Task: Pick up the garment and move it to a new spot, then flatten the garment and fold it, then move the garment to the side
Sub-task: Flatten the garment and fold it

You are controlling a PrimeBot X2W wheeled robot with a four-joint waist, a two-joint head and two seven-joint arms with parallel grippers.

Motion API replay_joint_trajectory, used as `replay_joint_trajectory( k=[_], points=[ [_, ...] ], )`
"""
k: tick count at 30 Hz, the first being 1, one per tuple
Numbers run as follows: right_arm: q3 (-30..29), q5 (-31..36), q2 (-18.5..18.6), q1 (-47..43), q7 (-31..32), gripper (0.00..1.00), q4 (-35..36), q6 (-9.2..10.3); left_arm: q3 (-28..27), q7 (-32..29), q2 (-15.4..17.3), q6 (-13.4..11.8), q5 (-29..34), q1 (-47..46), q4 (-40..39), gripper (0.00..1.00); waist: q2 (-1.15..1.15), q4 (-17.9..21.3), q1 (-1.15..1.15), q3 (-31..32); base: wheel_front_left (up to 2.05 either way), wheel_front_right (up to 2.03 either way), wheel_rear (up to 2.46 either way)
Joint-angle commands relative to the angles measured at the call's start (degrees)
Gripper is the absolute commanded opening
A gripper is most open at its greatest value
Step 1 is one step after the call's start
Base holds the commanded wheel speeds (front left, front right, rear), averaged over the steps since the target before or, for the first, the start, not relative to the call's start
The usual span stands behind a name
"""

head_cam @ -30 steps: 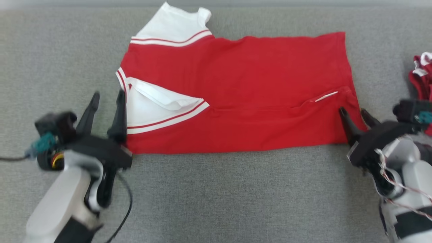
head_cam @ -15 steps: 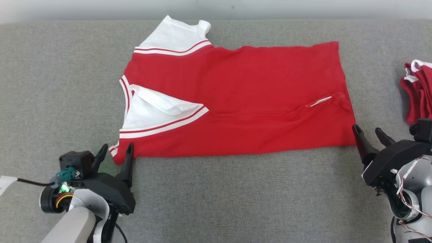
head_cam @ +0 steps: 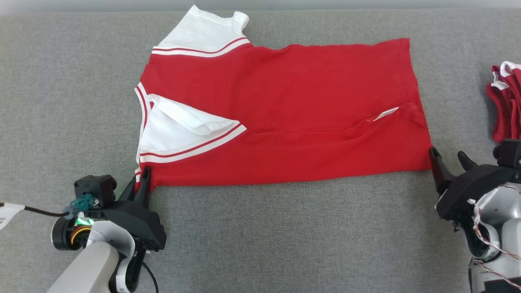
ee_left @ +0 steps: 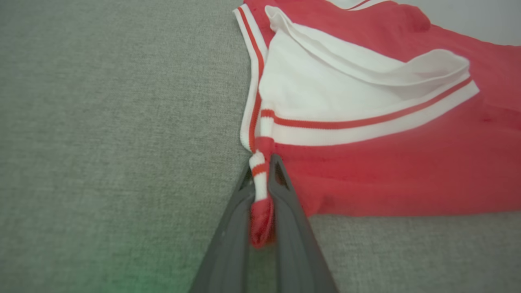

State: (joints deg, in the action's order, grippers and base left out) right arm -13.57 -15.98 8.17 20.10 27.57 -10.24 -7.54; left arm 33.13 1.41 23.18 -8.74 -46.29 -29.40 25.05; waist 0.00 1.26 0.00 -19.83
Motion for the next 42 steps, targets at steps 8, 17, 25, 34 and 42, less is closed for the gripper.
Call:
replay_joint_trajectory(
  k=[8,17,25,34,42],
  points=[
    [0.33,4.22,-2.20,2.56,-1.12,1.00,-5.31,0.12,0.47,0.53,-0.96,0.48,-1.35,2.40,1.07,0.00,0.00,-0.51,0.00,-0.96,0.00,0.00,0.00],
    [2.73,3.74,-4.03,3.04,1.70,0.00,-9.38,0.00,0.77,1.60,-1.35,0.99,-1.60,2.39,1.57,0.00,0.00,-0.98,0.00,-0.71,0.00,0.00,0.00],
    [0.72,2.49,-3.28,-0.39,0.26,0.00,-5.38,0.07,-0.15,3.37,-0.67,1.52,-2.94,6.45,0.71,0.00,0.00,0.03,0.00,2.24,0.00,0.00,0.00],
    [-1.04,-2.33,-3.74,-9.82,4.32,0.00,2.99,0.07,-1.68,2.98,3.15,0.80,-6.27,15.90,-8.78,0.00,0.00,0.12,0.00,6.97,0.00,0.00,0.00],
    [-2.42,-4.63,-4.87,-19.36,8.84,0.00,10.34,0.07,-0.54,0.15,6.56,-4.45,-6.94,26.25,-19.01,0.00,0.00,0.38,0.00,8.77,0.00,0.00,0.00]
  ],
)
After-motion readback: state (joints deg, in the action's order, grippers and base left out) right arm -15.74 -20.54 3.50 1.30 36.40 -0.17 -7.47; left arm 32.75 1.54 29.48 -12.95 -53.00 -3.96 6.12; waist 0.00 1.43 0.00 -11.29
